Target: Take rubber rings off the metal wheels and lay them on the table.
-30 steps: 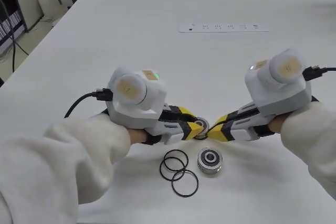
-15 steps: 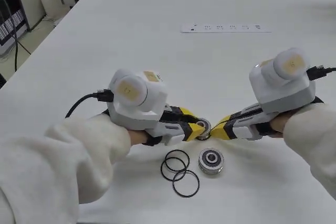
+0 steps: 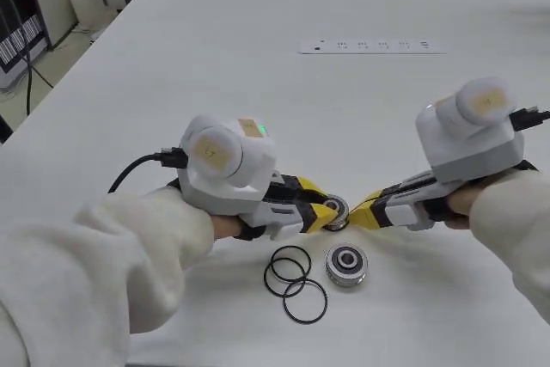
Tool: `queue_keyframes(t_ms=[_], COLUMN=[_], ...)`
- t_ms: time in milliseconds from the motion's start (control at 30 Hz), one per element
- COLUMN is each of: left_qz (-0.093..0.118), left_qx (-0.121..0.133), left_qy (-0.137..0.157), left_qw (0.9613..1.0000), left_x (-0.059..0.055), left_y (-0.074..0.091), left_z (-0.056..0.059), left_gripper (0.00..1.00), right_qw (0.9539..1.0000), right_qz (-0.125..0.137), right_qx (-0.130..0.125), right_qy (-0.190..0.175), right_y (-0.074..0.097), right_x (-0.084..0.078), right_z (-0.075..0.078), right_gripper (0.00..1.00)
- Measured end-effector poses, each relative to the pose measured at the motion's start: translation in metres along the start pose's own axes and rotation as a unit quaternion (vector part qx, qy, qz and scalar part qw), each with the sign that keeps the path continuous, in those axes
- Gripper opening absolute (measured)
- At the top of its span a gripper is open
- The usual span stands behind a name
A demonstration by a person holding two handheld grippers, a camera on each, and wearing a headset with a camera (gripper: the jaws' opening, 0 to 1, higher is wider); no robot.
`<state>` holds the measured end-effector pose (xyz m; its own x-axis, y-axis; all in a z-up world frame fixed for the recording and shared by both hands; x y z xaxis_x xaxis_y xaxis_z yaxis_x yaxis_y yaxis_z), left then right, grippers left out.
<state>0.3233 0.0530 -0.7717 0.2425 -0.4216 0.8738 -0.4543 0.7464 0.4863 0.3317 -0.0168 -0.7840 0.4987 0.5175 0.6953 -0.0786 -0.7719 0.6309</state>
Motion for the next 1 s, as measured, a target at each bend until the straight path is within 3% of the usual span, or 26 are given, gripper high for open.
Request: queue_keyframes(t_ms=[200,400,567,633,733,1000], left_qz=[-0.001,0.0,-0.001,-0.001,0.0,0.009], left_qx=[0.0,-0.001,0.0,0.0,-0.001,-0.002], left_qy=[-0.003,-0.003,-0.004,-0.005,-0.007,-0.003], left_qw=[1.0,1.0,1.0,1.0,1.0,1.0], left_x=[0.0,0.0,0.0,0.0,0.0,-0.001], left_y=[0.0,0.0,0.0,0.0,0.0,0.001], left_z=[0.0,0.0,0.0,0.0,0.0,-0.001], left_gripper=[0.14,0.14,0.14,0.14,0.14,0.14], right_qw=[1.0,0.9991,0.9956,0.9919,0.9934,0.9913], right_qz=[0.003,0.026,0.041,0.06,0.053,0.057], right_qx=[0.002,0.003,0.009,0.019,0.017,0.023], right_qy=[-0.009,-0.035,-0.084,-0.11,-0.1,-0.116], right_y=[0.001,0.006,0.006,0.008,0.007,0.007], right_x=[0.001,0.007,0.006,0.011,0.009,0.009], right_z=[0.002,0.005,0.007,0.005,0.005,0.003], right_gripper=[0.0,0.0,0.0,0.0,0.0,0.0])
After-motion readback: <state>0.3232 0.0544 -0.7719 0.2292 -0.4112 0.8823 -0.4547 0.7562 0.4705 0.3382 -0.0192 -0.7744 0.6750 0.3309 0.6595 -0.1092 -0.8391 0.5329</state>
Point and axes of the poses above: the centre of the closed fingertips' face, and the gripper's own axes: y roughly backward along the fingers, z roughly to its right, x roughly out of its top, the point moved 4 cm from there along y, roughly backward along the fingers, and after that the axes turned 3 degrees about x, right-handed, at the moved point
